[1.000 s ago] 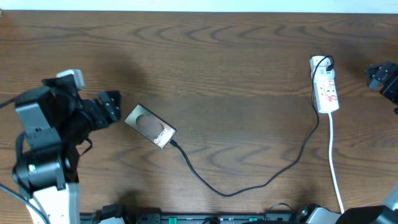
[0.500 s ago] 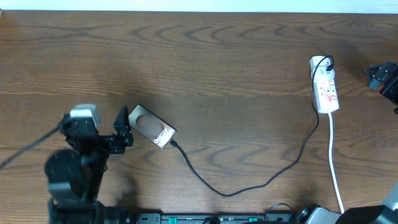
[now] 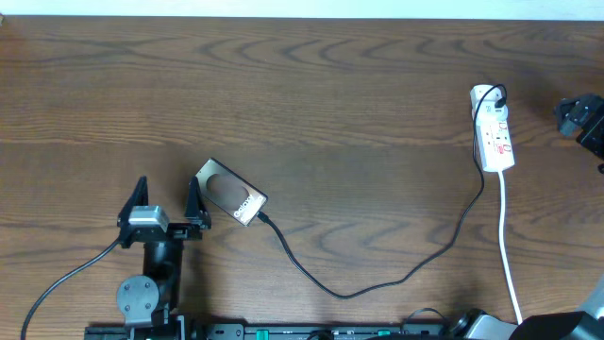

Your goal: Plug charger to phone and switch on socket

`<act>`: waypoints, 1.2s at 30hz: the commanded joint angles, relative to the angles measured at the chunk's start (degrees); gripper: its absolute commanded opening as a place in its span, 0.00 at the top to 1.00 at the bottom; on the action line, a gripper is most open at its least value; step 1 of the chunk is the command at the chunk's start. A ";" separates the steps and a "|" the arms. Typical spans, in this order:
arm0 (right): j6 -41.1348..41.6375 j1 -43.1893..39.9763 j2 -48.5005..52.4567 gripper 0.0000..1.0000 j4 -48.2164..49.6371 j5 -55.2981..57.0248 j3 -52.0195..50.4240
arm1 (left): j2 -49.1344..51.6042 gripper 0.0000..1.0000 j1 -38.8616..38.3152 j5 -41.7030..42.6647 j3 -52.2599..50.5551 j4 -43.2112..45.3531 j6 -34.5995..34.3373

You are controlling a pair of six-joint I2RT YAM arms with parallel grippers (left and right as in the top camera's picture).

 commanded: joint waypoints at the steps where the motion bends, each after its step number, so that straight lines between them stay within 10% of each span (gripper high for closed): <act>1: 0.33 0.44 0.13 0.01 -0.07 -0.37 0.28 | -2.40 0.14 0.48 -0.31 -0.11 -6.29 0.96; 7: 0.33 0.44 0.13 0.01 -0.07 -0.37 0.28 | -5.97 0.14 0.59 -0.52 -0.09 -22.14 1.03; 36: 0.33 0.39 0.13 0.01 -0.13 -0.35 0.28 | -5.73 0.14 0.59 -0.52 -0.09 -22.08 2.47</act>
